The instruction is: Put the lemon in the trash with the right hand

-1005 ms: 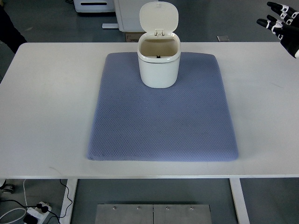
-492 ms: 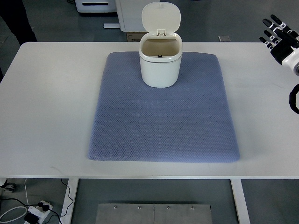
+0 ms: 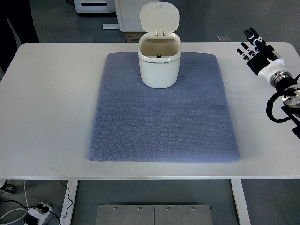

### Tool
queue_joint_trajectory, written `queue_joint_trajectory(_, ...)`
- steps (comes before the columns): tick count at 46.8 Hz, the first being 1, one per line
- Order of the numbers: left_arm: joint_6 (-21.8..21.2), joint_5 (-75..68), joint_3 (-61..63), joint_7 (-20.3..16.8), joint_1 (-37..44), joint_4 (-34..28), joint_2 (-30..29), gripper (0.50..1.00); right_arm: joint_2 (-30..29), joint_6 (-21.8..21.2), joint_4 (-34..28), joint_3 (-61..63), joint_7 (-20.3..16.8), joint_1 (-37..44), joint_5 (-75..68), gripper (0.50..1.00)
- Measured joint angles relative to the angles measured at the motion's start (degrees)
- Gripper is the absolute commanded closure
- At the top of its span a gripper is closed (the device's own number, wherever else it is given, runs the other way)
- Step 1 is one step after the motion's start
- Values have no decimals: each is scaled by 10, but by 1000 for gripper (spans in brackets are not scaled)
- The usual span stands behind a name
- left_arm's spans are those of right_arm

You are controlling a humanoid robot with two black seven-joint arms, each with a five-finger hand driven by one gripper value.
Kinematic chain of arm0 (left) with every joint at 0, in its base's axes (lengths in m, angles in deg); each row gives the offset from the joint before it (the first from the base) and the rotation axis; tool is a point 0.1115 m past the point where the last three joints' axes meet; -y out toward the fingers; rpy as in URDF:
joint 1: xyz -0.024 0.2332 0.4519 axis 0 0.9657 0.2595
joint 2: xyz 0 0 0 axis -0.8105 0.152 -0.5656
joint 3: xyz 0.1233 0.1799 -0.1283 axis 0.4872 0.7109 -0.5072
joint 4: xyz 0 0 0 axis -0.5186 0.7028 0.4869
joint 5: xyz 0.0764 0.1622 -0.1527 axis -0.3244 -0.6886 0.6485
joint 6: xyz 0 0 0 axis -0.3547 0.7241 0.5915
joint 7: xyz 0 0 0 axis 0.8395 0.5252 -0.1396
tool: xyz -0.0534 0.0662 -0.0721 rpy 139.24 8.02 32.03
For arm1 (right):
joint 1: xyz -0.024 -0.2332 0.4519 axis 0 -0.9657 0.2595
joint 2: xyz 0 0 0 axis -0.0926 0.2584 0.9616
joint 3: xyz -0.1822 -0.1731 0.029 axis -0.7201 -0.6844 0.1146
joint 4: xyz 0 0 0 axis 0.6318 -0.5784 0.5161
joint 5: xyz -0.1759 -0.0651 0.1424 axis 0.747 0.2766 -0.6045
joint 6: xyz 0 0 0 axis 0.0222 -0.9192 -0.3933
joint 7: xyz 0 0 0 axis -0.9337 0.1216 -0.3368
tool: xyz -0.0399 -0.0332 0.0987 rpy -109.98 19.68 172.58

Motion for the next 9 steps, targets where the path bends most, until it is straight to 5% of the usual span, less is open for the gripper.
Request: queue_joint_trajectory(9, 0, 0, 0, 0, 0, 0, 0, 500, -6, 0, 7, -2, 0, 1, 3, 500)
